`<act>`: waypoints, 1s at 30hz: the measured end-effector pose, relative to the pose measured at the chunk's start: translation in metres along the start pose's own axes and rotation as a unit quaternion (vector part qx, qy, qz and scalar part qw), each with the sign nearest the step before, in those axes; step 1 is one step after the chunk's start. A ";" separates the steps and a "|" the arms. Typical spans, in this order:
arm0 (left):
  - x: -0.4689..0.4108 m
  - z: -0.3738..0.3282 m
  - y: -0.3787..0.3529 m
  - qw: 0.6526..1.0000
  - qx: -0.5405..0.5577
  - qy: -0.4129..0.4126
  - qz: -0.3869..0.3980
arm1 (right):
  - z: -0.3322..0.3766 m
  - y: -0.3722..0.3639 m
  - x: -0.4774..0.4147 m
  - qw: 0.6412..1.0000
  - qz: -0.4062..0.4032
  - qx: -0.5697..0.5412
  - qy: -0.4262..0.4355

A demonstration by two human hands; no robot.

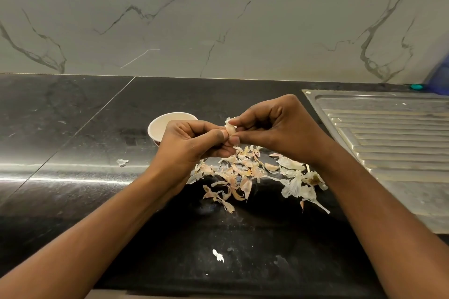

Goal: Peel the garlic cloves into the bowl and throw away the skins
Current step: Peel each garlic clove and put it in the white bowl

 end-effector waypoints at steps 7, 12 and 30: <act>0.000 -0.001 0.000 1.000 0.012 0.004 0.020 | -0.001 0.002 0.001 1.000 0.001 0.007 -0.004; 0.000 0.000 0.002 1.000 -0.003 -0.005 0.019 | -0.002 -0.001 0.001 1.000 -0.003 -0.006 -0.009; 0.000 -0.003 0.000 0.999 -0.037 -0.006 -0.005 | -0.001 -0.001 0.001 1.000 -0.005 -0.028 -0.007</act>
Point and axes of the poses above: each hand's wrist, its own x-axis away from the middle knuckle, its own y-axis out of the back of the hand, z = x × y, the point moved 2 cm from there along -x, towards the middle knuckle, and after that the axes turned 5 degrees about z, right-handed, at the moved point
